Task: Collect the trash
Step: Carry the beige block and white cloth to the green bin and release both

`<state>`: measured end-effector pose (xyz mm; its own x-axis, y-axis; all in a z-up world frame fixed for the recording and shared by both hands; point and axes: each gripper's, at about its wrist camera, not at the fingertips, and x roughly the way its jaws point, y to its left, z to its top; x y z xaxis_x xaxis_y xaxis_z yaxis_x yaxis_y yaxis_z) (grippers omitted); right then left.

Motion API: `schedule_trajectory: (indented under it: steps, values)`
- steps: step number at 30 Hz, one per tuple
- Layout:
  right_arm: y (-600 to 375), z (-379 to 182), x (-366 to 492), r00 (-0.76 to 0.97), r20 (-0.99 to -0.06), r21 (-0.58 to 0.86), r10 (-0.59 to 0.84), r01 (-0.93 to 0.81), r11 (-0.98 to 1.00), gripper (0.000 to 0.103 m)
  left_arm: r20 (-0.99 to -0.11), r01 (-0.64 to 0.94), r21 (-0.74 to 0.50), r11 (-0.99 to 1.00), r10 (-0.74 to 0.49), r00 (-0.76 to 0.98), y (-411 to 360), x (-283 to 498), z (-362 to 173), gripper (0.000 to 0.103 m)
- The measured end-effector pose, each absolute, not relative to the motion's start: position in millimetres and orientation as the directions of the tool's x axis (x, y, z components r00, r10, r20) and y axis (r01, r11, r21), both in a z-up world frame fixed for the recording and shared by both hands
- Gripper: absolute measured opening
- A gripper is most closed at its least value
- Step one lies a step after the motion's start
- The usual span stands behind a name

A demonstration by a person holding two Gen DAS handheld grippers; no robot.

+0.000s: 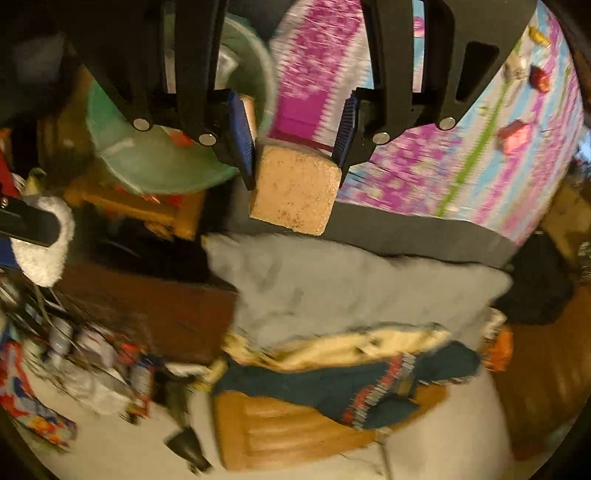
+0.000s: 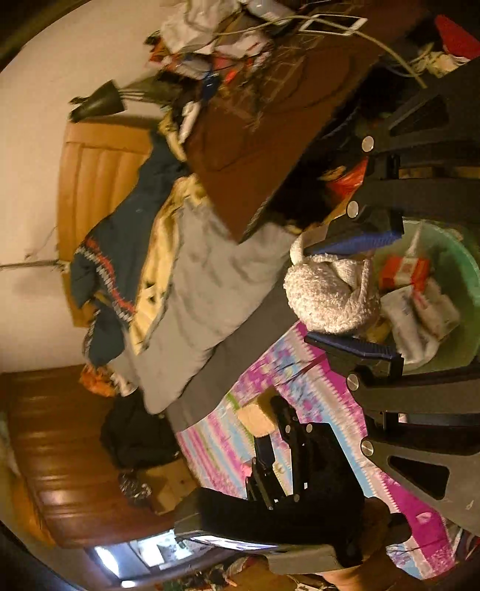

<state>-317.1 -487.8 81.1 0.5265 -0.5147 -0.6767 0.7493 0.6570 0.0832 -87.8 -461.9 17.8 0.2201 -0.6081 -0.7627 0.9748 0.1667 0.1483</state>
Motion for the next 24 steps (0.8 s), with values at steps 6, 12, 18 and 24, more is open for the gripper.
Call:
schedule_trajectory:
  steps: [6,12,18,24]
  values:
    - [-491,50,-338,0.469,-0.738,0.104,-0.486,0.789,0.605,0.042,-0.838,0.999,0.000,0.054,-0.544,0.029,-467,-99,-18,0.039]
    - [-484,14,-352,0.446,-0.787,0.149,-0.426,0.807,0.571,0.042,-0.870,0.998,-0.056,0.005,-0.490,-0.046,-467,-113,-45,0.039]
    - [-477,-2,-346,0.454,-0.803,0.176,-0.386,0.800,0.574,0.042,-0.881,0.999,-0.047,0.007,-0.472,-0.038,-465,-116,-51,0.039]
    - [-478,-2,-338,0.456,-0.809,0.174,-0.372,0.790,0.588,0.042,-0.872,0.999,-0.043,0.017,-0.489,-0.030,-468,-115,-44,0.039]
